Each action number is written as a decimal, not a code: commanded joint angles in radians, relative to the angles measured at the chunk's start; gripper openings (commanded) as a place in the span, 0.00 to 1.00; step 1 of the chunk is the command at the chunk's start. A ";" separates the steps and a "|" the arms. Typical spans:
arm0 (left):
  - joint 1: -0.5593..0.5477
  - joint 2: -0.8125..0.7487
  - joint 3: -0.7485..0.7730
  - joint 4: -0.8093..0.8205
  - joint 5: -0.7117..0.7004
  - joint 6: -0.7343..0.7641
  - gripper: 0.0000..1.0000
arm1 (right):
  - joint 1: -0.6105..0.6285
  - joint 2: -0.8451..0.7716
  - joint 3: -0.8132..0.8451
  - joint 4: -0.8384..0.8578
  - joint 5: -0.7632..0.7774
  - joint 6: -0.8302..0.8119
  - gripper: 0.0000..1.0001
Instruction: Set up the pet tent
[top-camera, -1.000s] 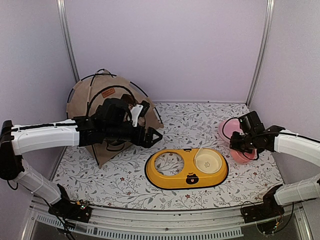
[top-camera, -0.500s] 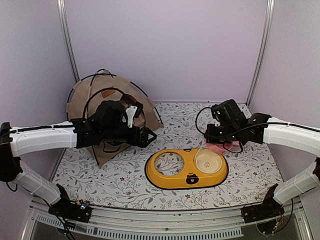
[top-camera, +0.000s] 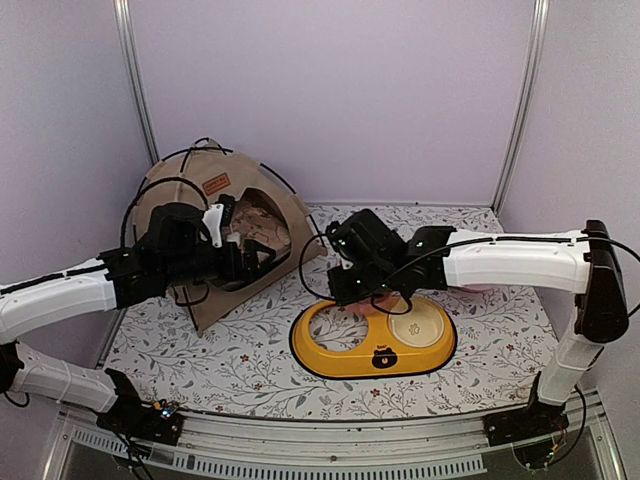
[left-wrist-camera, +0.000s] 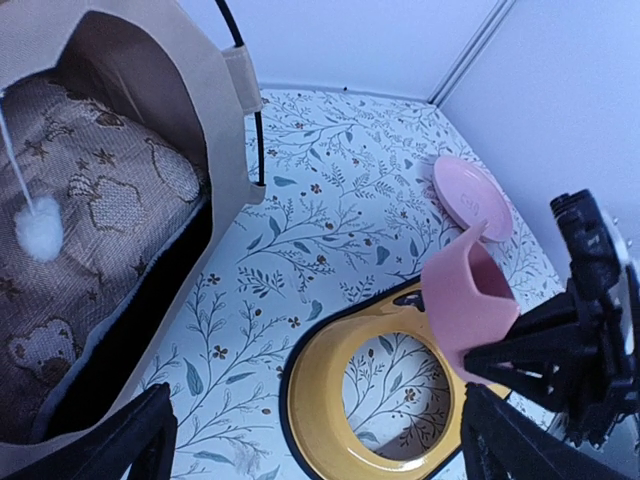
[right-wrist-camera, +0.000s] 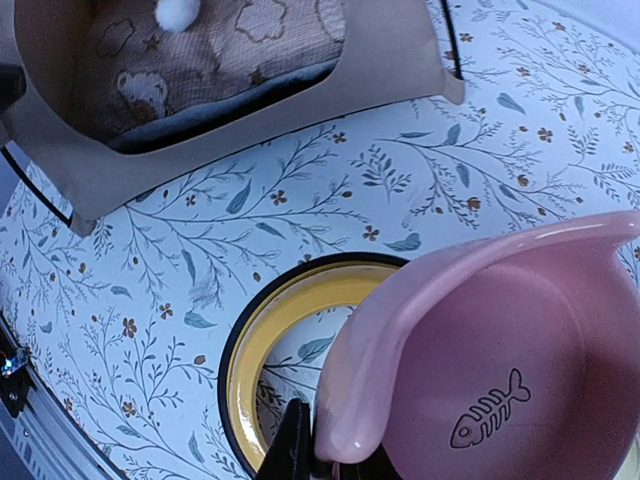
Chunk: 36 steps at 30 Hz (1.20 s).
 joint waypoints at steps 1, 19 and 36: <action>0.033 -0.050 -0.033 0.038 -0.013 -0.028 0.99 | 0.042 0.088 0.125 0.023 0.007 -0.088 0.00; 0.071 -0.056 -0.061 0.061 0.030 -0.042 0.99 | 0.074 0.296 0.211 -0.047 -0.052 -0.134 0.00; 0.079 -0.040 -0.070 0.081 0.052 -0.048 0.99 | 0.116 0.337 0.254 -0.176 -0.011 -0.059 0.00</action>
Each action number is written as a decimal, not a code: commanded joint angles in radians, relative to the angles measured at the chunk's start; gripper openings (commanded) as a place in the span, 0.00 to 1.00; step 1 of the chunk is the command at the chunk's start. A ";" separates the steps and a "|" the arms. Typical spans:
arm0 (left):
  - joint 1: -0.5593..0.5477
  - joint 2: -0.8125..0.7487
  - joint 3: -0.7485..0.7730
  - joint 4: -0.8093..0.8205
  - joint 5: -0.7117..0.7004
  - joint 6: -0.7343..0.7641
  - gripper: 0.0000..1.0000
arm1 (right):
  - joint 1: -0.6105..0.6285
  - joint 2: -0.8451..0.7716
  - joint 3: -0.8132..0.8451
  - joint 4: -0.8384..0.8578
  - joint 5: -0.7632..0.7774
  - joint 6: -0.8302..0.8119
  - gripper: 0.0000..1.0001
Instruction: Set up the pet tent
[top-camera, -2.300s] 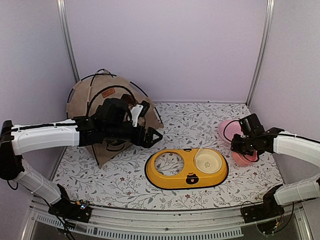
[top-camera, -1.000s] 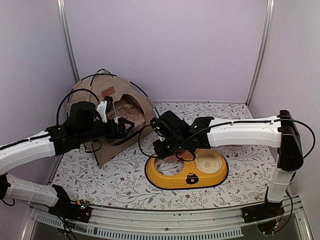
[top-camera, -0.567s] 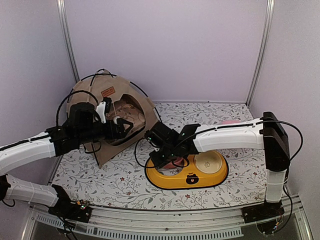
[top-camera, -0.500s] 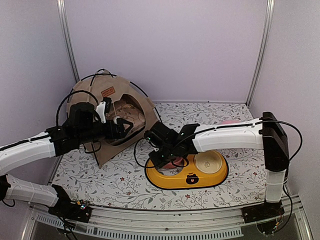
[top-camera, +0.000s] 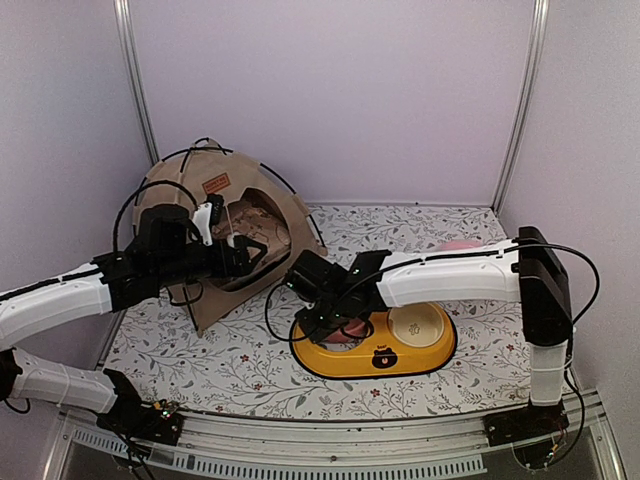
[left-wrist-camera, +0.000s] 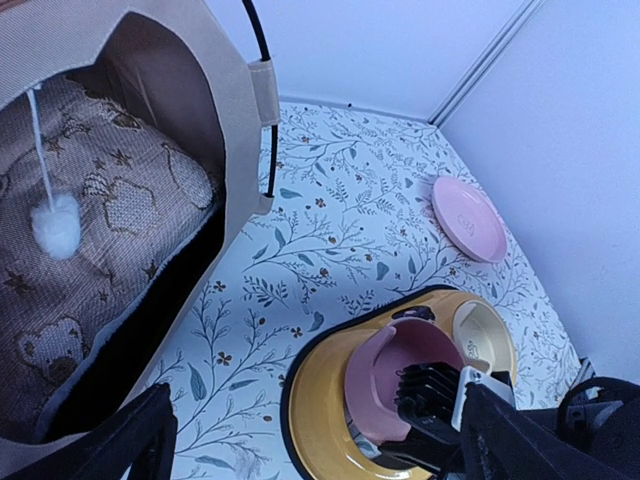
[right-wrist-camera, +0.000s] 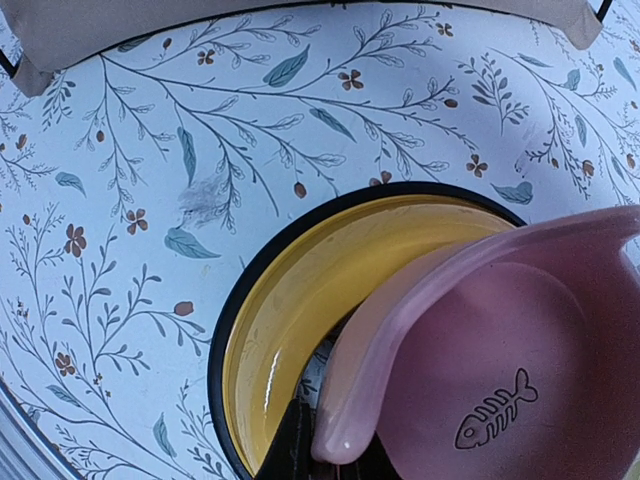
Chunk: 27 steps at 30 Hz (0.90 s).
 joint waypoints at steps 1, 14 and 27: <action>0.017 0.016 -0.019 0.040 0.021 -0.009 0.99 | 0.019 0.015 0.025 -0.027 0.011 0.053 0.00; 0.018 0.009 -0.026 0.040 0.024 -0.014 0.99 | 0.029 0.012 -0.008 -0.023 0.012 0.076 0.00; 0.019 0.014 -0.023 0.048 0.035 -0.019 0.99 | 0.030 0.009 -0.022 -0.018 0.025 0.089 0.35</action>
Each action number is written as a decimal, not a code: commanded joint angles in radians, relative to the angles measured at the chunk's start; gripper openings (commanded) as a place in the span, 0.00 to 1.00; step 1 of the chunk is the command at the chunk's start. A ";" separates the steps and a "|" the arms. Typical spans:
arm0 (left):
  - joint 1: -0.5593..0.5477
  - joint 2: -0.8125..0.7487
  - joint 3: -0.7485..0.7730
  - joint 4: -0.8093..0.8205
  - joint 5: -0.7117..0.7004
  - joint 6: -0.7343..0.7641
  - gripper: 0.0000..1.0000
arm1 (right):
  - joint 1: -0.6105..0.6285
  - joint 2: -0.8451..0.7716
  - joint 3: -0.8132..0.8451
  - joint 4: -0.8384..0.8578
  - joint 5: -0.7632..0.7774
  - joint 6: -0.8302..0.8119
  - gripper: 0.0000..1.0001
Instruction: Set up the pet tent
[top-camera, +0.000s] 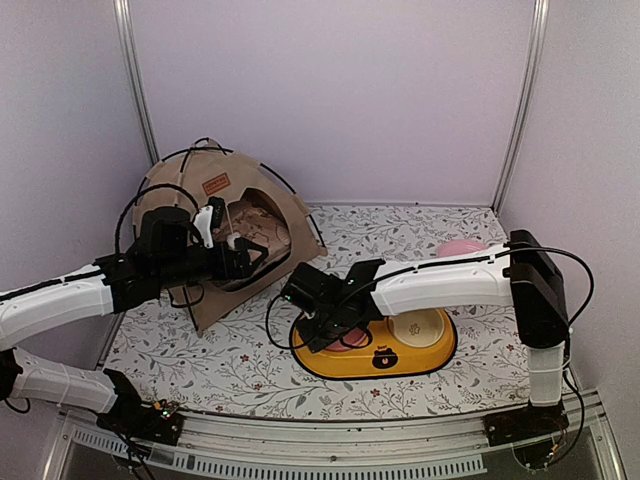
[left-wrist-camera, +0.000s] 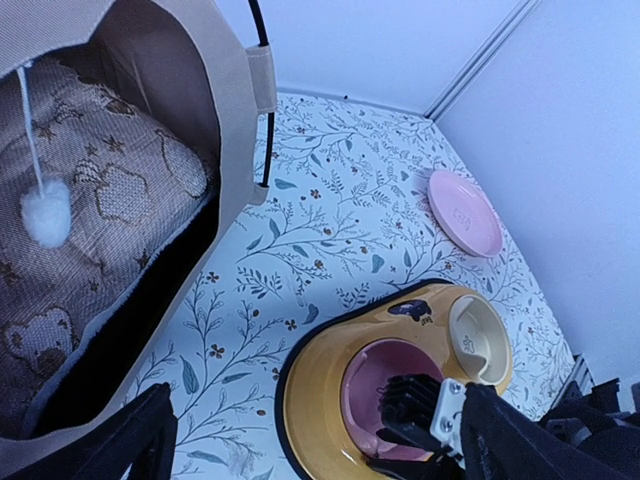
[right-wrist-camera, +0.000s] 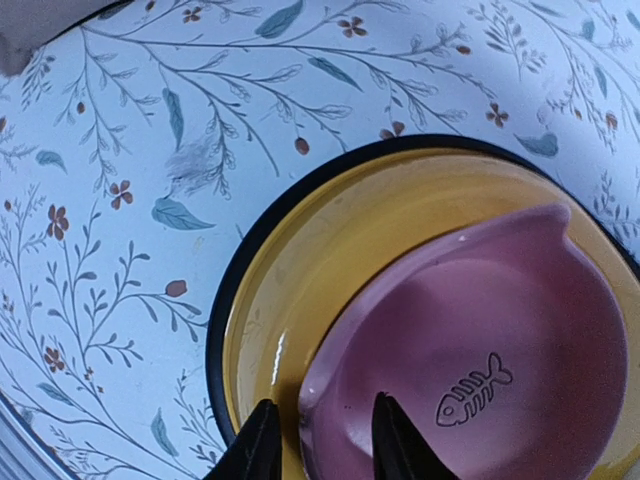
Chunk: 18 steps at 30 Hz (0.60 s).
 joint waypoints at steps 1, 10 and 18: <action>0.015 0.006 -0.007 0.030 0.009 -0.002 0.99 | 0.005 -0.021 -0.003 0.001 0.032 0.008 0.40; 0.015 0.014 -0.009 0.043 0.022 -0.006 0.99 | 0.005 -0.078 -0.027 0.045 0.028 0.002 0.54; 0.015 0.016 -0.006 0.046 0.035 0.004 0.99 | 0.002 -0.147 -0.066 0.095 0.054 -0.011 0.81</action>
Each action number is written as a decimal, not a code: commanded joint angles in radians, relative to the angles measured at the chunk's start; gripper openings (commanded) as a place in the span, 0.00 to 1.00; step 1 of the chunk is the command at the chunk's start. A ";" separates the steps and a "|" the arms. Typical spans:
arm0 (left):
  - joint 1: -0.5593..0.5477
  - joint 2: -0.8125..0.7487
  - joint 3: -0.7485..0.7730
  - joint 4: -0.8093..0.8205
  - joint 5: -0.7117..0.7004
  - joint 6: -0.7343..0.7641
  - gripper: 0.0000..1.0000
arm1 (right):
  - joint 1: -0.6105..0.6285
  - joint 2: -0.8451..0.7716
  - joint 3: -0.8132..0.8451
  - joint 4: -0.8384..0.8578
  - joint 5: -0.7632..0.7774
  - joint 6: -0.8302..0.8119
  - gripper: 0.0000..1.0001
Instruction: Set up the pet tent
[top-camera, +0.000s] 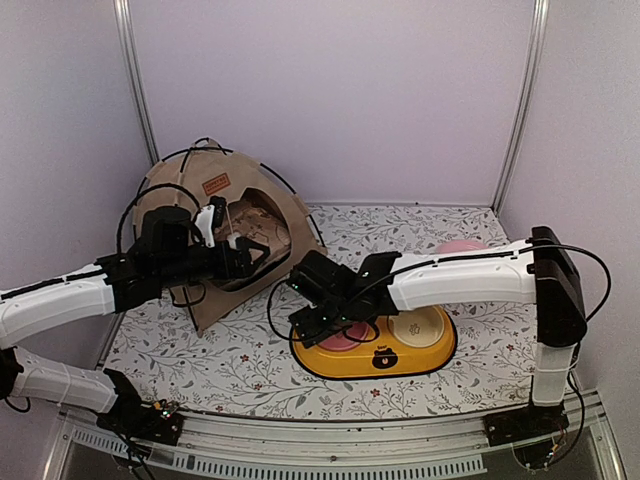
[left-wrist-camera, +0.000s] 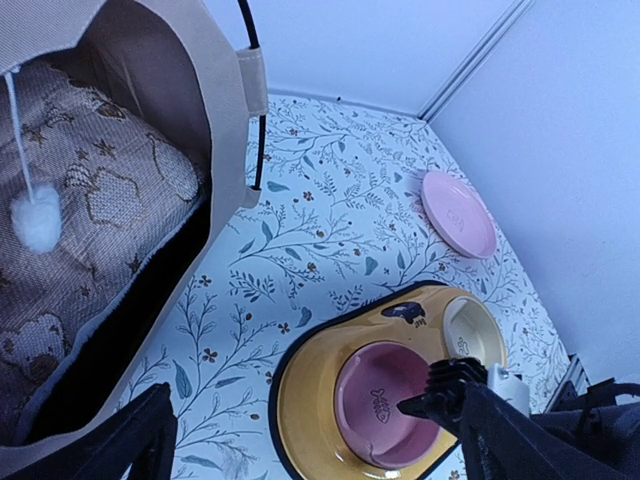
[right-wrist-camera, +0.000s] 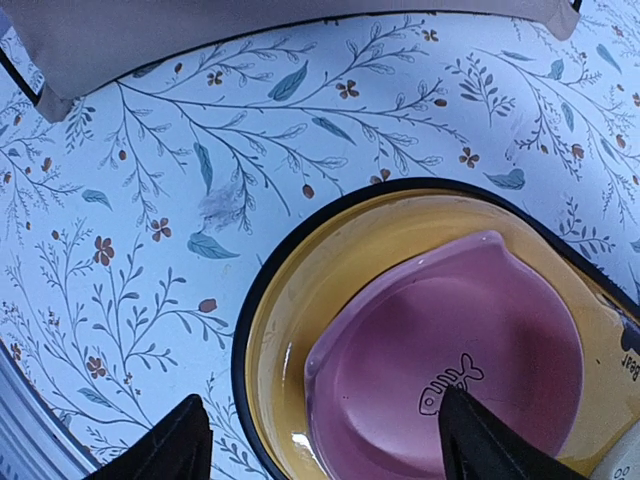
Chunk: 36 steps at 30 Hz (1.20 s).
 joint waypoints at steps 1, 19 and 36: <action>0.014 0.005 -0.005 0.025 0.025 0.007 0.99 | 0.002 -0.077 -0.030 0.047 0.036 -0.012 0.84; 0.019 -0.199 0.037 -0.161 -0.195 0.045 0.99 | -0.167 -0.472 -0.388 0.265 0.027 -0.015 0.99; 0.182 -0.389 0.058 -0.408 -0.445 -0.015 0.99 | -0.605 -0.989 -0.841 0.521 0.037 -0.070 0.99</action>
